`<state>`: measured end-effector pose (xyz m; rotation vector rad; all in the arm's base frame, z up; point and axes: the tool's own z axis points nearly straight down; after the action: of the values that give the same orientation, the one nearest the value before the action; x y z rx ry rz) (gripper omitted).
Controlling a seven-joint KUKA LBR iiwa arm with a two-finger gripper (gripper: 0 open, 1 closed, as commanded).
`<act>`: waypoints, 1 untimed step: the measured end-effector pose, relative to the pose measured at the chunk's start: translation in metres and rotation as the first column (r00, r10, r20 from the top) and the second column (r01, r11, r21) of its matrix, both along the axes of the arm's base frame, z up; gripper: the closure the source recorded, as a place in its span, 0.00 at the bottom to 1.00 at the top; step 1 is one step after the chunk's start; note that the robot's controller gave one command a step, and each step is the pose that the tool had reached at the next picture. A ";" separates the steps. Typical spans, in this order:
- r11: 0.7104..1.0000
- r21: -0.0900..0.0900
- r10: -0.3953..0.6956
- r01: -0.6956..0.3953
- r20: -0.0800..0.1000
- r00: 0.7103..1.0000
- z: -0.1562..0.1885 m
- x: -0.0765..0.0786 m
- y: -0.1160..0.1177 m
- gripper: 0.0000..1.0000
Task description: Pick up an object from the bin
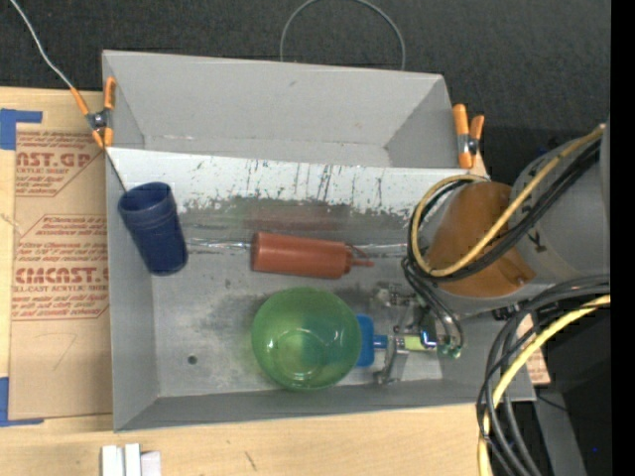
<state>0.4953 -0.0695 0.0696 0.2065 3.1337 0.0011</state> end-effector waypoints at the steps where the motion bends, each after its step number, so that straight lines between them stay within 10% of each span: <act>1: 0.917 0.003 0.398 -0.398 -0.003 0.917 0.000 -0.004 0.015 1.00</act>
Offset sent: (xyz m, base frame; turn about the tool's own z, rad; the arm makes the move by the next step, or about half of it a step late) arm 0.0000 0.0000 0.0000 0.0000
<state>0.4913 -0.0548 0.0697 -0.4360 3.1143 0.0050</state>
